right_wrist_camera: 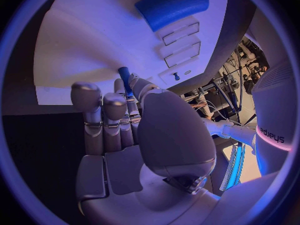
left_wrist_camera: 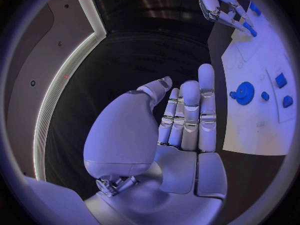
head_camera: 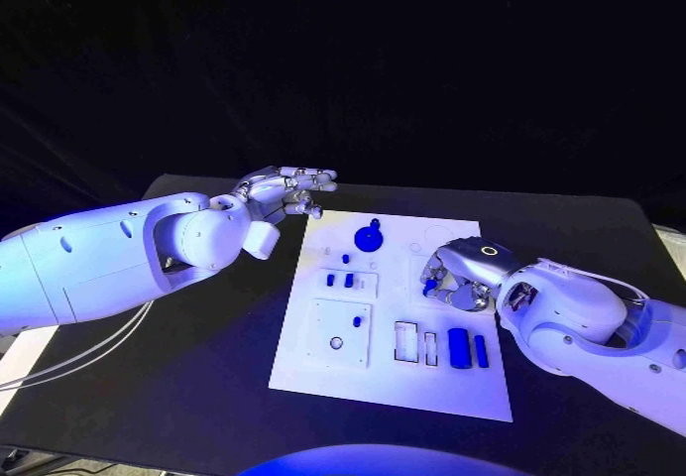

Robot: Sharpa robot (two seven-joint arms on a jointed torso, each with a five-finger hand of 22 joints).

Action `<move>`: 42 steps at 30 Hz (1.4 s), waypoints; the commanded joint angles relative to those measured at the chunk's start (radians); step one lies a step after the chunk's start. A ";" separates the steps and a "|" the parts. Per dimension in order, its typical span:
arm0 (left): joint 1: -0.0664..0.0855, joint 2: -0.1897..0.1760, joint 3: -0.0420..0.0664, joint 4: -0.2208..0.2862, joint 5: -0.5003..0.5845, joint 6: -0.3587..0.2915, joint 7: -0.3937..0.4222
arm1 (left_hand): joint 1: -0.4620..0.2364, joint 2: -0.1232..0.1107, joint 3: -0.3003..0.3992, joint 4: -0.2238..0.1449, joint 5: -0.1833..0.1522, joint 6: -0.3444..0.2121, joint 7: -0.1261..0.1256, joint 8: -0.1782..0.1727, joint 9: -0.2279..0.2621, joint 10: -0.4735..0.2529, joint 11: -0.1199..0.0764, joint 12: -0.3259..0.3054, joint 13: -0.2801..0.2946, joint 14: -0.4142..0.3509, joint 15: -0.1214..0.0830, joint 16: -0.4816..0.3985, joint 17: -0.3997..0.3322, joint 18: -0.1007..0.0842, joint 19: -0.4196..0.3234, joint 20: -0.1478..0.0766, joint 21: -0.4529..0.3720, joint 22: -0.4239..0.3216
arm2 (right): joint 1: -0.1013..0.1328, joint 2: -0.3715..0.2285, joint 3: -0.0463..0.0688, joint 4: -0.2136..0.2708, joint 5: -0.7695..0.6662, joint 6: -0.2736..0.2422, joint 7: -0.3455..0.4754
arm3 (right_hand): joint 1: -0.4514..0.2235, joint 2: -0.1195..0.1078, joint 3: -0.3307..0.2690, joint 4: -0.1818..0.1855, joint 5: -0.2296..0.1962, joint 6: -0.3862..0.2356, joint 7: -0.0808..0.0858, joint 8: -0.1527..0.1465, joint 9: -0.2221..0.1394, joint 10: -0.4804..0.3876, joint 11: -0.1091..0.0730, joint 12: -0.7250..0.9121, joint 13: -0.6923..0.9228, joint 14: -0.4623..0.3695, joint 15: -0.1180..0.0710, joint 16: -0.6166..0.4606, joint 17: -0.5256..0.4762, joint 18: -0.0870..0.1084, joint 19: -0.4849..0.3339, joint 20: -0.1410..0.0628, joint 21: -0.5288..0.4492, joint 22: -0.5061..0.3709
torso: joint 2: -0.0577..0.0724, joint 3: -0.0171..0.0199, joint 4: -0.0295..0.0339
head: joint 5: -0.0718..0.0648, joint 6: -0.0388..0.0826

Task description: Assemble the parts on the task board

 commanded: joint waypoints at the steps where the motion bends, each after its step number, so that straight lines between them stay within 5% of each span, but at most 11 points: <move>1: 0.000 0.001 0.001 0.001 -0.003 0.018 0.003 | -0.002 0.008 -0.004 -0.004 0.005 -0.007 -0.001 0.000 0.000 -0.009 0.000 0.001 -0.001 -0.007 0.002 0.000 -0.001 0.017 -0.002 0.008 -0.007 -0.001 | 0.010 -0.010 0.004 0.018 0.018 -0.041 0.005 | 0.004 0.014 0.008 -0.002 0.003 0.014 -0.004 0.001 0.015 0.009 0.000 -0.007 -0.002 0.038 -0.009 0.010 0.006 -0.021 0.003 0.000 0.007 0.006 | 0.000 -0.0009 -0.0005 | -0.002 0.002; 10: 0.000 0.003 0.001 -0.001 -0.003 0.021 0.003 | -0.002 0.009 -0.004 -0.004 0.005 -0.007 -0.001 0.001 0.000 -0.010 0.000 0.004 -0.001 -0.007 0.002 0.000 -0.003 0.018 -0.002 0.008 -0.007 -0.002 | 0.032 -0.026 0.008 0.101 0.124 -0.027 0.030 | 0.002 -0.005 0.023 -0.011 0.008 0.011 0.002 -0.008 0.018 0.009 0.003 -0.024 -0.002 0.032 -0.008 0.026 0.019 -0.022 -0.005 0.003 0.019 0.017 | -0.001 0.0003 -0.0016 | -0.001 0.004; 19: -0.002 0.012 0.001 -0.004 -0.003 0.027 0.003 | -0.002 0.009 -0.004 -0.004 0.005 -0.007 -0.001 0.001 0.000 -0.010 0.000 0.004 -0.001 -0.007 0.002 0.000 -0.003 0.018 -0.002 0.008 -0.007 -0.002 | 0.003 0.074 0.009 0.146 0.126 -0.038 0.076 | 0.002 -0.010 0.037 -0.018 0.011 0.005 0.009 -0.016 0.019 0.003 0.008 -0.034 -0.002 0.028 -0.005 0.037 0.028 -0.023 -0.010 0.007 0.028 0.025 | -0.001 -0.0006 0.0016 | 0.006 0.003; 30: -0.002 0.019 0.001 -0.003 -0.003 0.027 0.004 | -0.002 0.009 -0.004 -0.004 0.005 -0.007 -0.001 0.001 0.000 -0.010 0.000 0.004 -0.001 -0.007 0.002 0.000 -0.003 0.018 -0.002 0.008 -0.007 -0.002 | -0.038 0.210 -0.003 0.061 0.116 0.028 0.116 | -0.006 -0.015 0.040 -0.021 0.014 0.001 0.013 -0.020 0.019 -0.002 0.012 -0.035 -0.002 0.027 -0.003 0.048 0.038 -0.023 -0.014 0.010 0.034 0.031 | 0.001 -0.0041 0.0049 | 0.017 -0.006; 42: -0.002 0.019 0.001 -0.003 -0.003 0.027 0.004 | -0.002 0.009 -0.004 -0.004 0.005 -0.007 -0.001 0.001 0.000 -0.010 0.000 0.004 -0.001 -0.007 0.002 0.000 -0.003 0.018 -0.002 0.008 -0.007 -0.002 | -0.069 0.259 -0.016 0.006 0.122 0.075 0.130 | -0.010 -0.016 0.041 -0.022 0.022 0.000 0.014 -0.021 0.020 -0.004 0.013 -0.035 -0.002 0.027 -0.002 0.055 0.044 -0.022 -0.016 0.011 0.035 0.031 | 0.001 -0.0014 0.0046 | 0.022 -0.015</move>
